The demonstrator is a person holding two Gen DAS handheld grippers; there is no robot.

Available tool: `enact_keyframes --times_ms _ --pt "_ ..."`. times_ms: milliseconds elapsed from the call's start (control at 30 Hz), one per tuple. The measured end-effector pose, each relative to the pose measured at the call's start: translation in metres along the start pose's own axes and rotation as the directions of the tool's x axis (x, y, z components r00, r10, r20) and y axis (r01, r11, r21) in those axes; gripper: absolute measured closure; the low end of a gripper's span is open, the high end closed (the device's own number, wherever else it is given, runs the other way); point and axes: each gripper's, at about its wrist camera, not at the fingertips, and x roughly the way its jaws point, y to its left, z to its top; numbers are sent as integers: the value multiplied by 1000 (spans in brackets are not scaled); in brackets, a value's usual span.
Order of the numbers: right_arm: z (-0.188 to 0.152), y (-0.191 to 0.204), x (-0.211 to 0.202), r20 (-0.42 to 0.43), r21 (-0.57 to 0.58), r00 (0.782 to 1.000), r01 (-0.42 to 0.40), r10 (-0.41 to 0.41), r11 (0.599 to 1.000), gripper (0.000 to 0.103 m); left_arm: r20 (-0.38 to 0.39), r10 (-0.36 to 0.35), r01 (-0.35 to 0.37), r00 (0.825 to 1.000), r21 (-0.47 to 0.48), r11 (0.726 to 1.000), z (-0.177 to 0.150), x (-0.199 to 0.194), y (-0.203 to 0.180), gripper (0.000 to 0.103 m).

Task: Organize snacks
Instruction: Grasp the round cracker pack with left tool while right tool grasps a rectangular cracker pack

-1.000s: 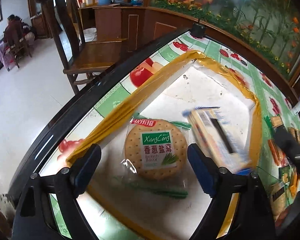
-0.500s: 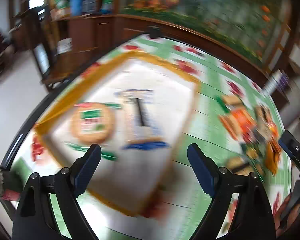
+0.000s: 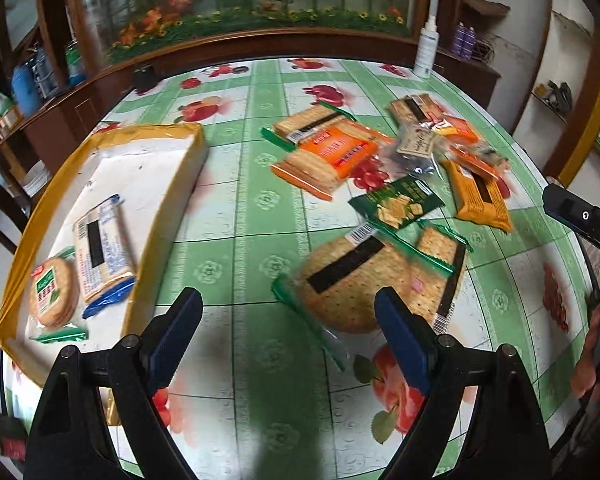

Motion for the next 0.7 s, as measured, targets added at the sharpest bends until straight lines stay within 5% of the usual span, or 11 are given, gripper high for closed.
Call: enact_keyframes --times_ms 700 --pt "-3 -26 2 -12 50 999 30 -29 998 15 -44 -17 18 999 20 1000 -2 12 -10 15"
